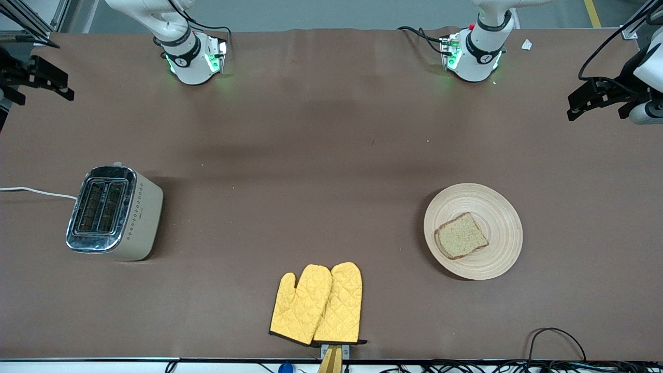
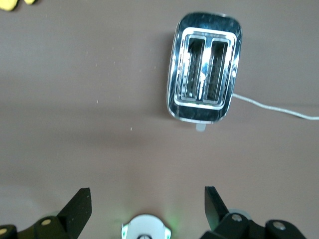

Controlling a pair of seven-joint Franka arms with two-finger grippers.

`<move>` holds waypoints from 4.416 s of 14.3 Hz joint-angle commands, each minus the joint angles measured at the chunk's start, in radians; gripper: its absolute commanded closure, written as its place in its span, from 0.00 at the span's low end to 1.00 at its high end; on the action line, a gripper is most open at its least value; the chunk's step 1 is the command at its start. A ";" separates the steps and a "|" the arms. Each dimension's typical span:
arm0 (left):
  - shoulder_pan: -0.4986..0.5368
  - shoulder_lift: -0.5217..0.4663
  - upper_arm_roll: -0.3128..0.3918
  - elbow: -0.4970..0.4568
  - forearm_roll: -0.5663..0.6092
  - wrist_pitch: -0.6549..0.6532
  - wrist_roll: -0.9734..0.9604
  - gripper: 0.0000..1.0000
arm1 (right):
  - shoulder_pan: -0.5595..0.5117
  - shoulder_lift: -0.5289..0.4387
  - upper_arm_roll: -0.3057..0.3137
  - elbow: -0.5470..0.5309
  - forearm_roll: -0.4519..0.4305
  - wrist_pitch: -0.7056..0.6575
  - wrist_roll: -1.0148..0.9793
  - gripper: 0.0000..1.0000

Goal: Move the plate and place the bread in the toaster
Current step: 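Reach the left gripper toward the rim of the wooden plate, then grasp the rim of the wooden plate with the left gripper, then slide the plate with the left gripper toward the toaster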

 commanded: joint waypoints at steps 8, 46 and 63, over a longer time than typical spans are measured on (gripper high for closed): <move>0.063 0.244 0.047 0.135 -0.117 -0.005 0.078 0.00 | -0.036 -0.001 -0.004 -0.158 0.016 0.152 0.016 0.00; 0.355 0.948 0.038 0.031 -0.912 0.368 0.952 0.91 | -0.006 0.094 0.004 -0.146 0.014 0.247 0.032 0.00; 0.185 0.868 -0.549 -0.199 -1.025 0.997 0.699 0.99 | -0.051 0.080 -0.009 -0.151 0.065 0.221 0.015 0.00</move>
